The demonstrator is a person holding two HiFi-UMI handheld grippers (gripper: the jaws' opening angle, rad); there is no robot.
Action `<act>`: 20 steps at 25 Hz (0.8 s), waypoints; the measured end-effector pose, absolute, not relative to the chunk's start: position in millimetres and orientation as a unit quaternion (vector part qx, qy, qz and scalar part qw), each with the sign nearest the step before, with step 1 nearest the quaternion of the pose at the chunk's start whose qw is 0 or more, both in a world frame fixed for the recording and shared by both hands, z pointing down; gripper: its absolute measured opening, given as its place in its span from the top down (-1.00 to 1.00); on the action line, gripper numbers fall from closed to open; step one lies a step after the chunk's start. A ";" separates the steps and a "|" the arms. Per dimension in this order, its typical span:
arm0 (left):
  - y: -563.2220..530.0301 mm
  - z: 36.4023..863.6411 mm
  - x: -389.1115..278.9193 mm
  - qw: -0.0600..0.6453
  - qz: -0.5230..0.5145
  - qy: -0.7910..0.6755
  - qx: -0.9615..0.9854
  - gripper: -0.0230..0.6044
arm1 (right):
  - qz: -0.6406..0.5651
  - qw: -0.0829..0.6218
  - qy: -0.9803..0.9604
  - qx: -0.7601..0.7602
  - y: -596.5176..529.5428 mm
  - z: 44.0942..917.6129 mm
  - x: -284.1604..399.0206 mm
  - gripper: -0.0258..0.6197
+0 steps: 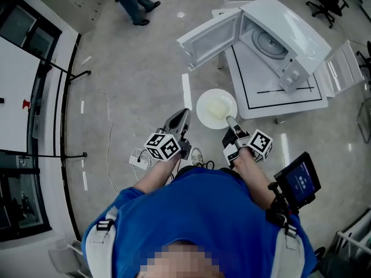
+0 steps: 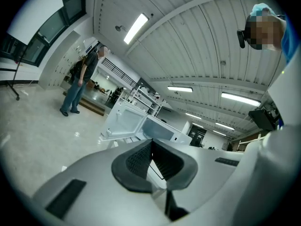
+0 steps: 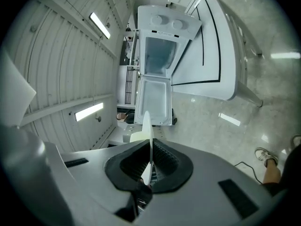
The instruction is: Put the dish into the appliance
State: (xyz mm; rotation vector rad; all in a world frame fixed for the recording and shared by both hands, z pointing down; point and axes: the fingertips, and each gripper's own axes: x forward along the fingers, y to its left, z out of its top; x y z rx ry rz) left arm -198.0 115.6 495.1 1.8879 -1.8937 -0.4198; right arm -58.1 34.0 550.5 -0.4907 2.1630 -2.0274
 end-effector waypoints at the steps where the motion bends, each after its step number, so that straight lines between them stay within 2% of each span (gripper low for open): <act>1: 110.4 495.3 -202.4 0.218 -0.151 -0.678 0.686 0.91 | -0.674 0.073 0.715 -0.170 30.9 550.4 -61.5 0.89; 11: 79.8 495.3 -253.9 0.227 -0.147 -0.632 0.726 0.91 | -0.662 0.117 0.707 -0.220 12.0 547.1 -103.1 0.89; 20: 65.4 492.9 -271.9 0.236 -0.147 -0.589 0.758 0.91 | -0.651 0.156 0.694 -0.265 12.4 540.9 -114.8 0.89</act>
